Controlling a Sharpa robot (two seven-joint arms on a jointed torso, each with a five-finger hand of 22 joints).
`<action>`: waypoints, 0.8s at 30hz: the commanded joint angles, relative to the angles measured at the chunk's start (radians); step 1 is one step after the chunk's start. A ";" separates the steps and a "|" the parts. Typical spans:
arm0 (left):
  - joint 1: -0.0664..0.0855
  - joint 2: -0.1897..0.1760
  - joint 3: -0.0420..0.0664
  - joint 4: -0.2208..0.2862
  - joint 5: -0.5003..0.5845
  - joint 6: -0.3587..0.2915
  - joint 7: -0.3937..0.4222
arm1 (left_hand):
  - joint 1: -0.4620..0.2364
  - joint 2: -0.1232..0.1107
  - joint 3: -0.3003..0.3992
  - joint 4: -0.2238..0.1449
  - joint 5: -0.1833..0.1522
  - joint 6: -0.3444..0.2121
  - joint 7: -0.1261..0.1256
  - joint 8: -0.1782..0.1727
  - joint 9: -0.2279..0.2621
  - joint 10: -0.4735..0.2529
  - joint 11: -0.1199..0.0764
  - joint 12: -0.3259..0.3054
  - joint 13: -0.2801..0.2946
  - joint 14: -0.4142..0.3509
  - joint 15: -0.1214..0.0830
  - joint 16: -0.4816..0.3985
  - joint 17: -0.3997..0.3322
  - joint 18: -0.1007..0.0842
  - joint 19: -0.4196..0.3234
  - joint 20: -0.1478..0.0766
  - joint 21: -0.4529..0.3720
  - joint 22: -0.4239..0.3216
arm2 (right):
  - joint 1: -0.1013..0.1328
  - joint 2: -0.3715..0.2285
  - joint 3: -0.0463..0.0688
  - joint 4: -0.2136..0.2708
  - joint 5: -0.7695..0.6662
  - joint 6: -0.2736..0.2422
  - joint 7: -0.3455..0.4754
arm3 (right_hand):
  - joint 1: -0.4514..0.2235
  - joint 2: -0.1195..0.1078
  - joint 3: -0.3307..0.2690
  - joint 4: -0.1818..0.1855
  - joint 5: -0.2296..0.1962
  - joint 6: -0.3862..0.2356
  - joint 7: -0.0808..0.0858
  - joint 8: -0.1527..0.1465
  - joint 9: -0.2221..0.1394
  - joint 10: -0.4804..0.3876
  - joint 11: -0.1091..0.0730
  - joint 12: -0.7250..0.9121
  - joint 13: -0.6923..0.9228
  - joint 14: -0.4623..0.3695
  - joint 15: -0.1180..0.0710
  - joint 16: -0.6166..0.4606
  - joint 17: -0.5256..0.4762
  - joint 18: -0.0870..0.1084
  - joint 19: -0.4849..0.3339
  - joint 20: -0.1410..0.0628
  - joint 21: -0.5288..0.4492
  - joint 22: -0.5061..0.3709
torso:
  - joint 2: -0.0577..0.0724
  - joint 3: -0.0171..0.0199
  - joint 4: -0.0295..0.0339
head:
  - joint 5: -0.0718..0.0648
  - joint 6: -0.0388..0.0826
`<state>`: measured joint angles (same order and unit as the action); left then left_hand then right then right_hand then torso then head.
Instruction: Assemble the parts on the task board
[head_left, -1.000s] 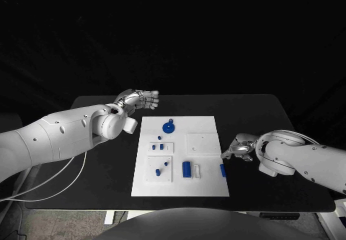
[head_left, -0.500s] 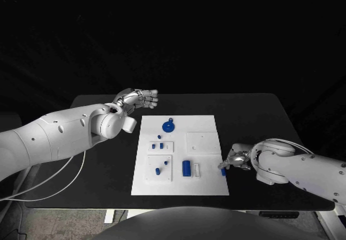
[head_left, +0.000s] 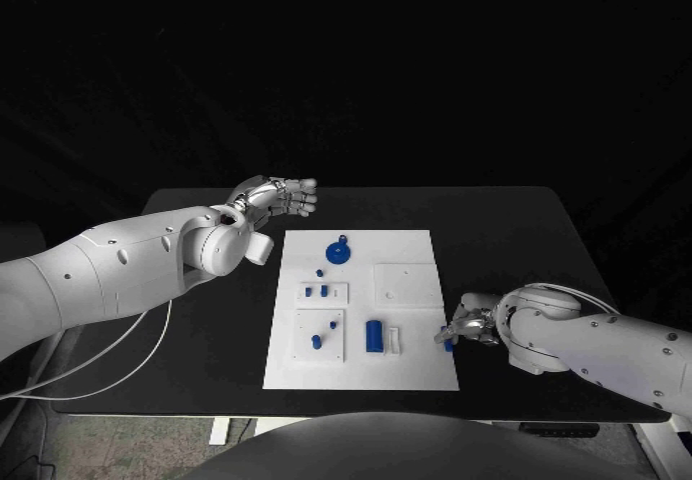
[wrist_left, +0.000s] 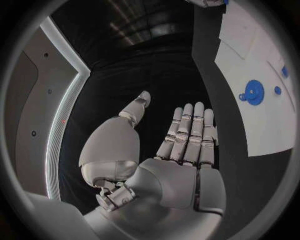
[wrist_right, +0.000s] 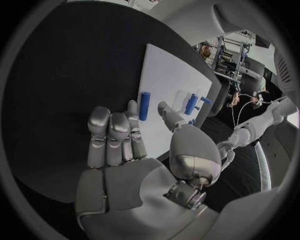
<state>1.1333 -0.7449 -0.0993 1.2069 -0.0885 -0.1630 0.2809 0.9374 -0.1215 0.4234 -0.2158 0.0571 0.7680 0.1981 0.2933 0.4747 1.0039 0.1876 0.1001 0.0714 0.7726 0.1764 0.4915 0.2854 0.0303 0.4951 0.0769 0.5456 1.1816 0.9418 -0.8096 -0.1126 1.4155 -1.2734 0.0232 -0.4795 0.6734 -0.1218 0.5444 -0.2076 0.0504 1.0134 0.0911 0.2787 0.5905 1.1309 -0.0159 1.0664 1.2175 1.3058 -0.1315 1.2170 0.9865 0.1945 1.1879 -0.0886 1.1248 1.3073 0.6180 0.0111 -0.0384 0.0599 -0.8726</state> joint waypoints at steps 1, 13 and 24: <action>0.001 0.001 0.001 0.003 -0.004 0.017 0.005 | -0.006 0.001 -0.006 0.001 -0.002 -0.009 -0.001 0.006 -0.001 -0.004 -0.001 0.007 0.000 -0.004 0.006 -0.006 0.002 0.017 -0.001 0.004 -0.007 0.001 | -0.003 0.007 0.000 -0.010 -0.017 0.004 -0.002 | 0.006 0.020 -0.006 -0.004 -0.001 0.001 0.001 -0.006 -0.001 -0.004 -0.003 -0.005 0.000 -0.002 0.006 -0.005 0.001 0.067 -0.004 0.006 -0.005 0.010 | 0.000 0.0004 -0.0006 | 0.002 0.000; 0.001 0.000 0.000 0.002 -0.004 0.018 0.003 | -0.006 0.002 -0.005 0.001 -0.001 -0.009 -0.001 0.006 -0.002 -0.004 -0.001 0.007 0.000 -0.004 0.006 -0.006 0.002 0.017 -0.001 0.004 -0.007 0.002 | -0.020 0.024 0.000 -0.032 -0.017 0.030 0.005 | 0.140 0.083 0.172 -0.001 -0.001 0.020 -0.002 -0.002 -0.001 0.009 -0.006 -0.005 -0.003 0.002 0.005 -0.008 0.001 0.067 0.000 0.013 -0.005 0.012 | 0.000 0.0002 -0.0007 | 0.001 0.000; 0.001 0.000 0.000 0.006 -0.004 0.016 0.007 | -0.005 0.003 -0.005 0.000 -0.001 -0.010 -0.001 0.006 -0.002 -0.004 -0.001 0.007 0.000 -0.003 0.005 -0.007 0.003 0.017 0.000 0.004 -0.007 0.002 | -0.023 0.018 0.000 -0.040 -0.006 -0.003 -0.001 | 0.178 0.092 0.266 -0.017 -0.001 0.035 -0.003 0.001 -0.002 0.017 -0.006 -0.004 -0.002 0.004 0.006 -0.009 0.000 0.067 0.001 0.027 0.002 0.016 | 0.000 -0.0002 0.0001 | -0.002 0.000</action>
<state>1.1333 -0.7463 -0.0998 1.2094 -0.0886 -0.1601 0.2782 0.9374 -0.1215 0.4234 -0.2159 0.0571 0.7645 0.1946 0.2933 0.4743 1.0039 0.1876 0.1043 0.0715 0.7726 0.1763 0.4915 0.2870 0.0303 0.4951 0.0769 0.5419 1.1823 0.9302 -0.7881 -0.1047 1.3855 -1.2787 0.0177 -0.4658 0.8351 -0.0369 0.8033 -0.2250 0.0425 1.0404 0.0868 0.2808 0.5939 1.1386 -0.0231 1.0601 1.2157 1.3115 -0.1264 1.2136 0.9865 0.1948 1.1881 -0.0709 1.1255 1.3073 0.6175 0.0111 -0.0391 0.0593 -0.8726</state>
